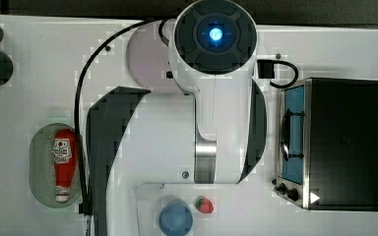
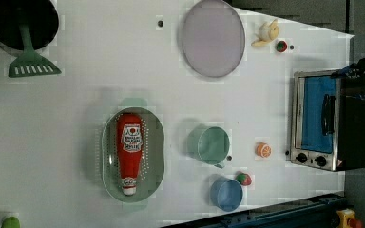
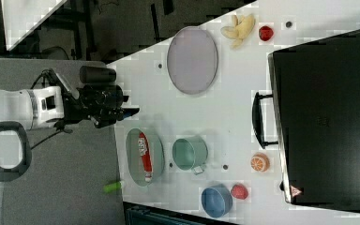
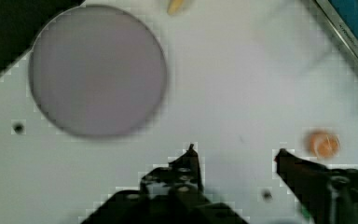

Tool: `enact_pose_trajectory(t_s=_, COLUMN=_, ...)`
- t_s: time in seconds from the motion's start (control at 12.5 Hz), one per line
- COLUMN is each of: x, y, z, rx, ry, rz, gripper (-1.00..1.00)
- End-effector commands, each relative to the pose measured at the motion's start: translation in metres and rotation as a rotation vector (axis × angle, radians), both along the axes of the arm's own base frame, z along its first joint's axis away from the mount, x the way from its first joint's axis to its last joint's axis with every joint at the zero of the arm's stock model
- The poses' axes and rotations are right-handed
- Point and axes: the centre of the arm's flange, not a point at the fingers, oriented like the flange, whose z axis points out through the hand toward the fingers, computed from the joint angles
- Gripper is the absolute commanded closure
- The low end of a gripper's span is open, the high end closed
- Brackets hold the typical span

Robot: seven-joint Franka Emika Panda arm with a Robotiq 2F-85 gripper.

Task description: Pick ketchup from strainer and place it on the table

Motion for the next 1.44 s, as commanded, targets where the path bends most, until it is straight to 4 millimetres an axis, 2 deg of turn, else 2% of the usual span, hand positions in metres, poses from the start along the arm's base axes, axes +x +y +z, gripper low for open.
enact_pose_trajectory(t_s=0.08, x=-0.102, y=-0.020, z=0.065, rx=0.032, ry=0.001, rz=-0.111, gripper=-0.58)
enact_pose_trajectory(t_s=0.24, x=-0.097, y=-0.006, z=0.059, rx=0.033, ry=0.011, rz=-0.085, gripper=-0.99)
enact_pose_trajectory(t_s=0.48, x=-0.085, y=0.052, z=0.044, rx=0.047, ry=0.011, rz=0.017, gripper=-1.00)
enact_pose_trajectory(t_s=0.8, x=-0.086, y=0.153, z=0.012, rx=0.021, ry=0.044, rz=0.206, gripper=-1.00)
enact_pose_trajectory(t_s=1.12, x=-0.097, y=0.254, z=-0.019, rx=0.031, ry=-0.005, rz=0.347, gripper=-1.00)
enact_pose_trajectory(t_s=1.28, x=-0.110, y=0.297, z=-0.042, rx=0.049, ry=-0.013, rz=0.419, gripper=-1.00)
enact_pose_trajectory(t_s=1.44, x=-0.125, y=0.334, z=-0.075, rx=0.078, ry=-0.021, rz=0.496, gripper=-1.00)
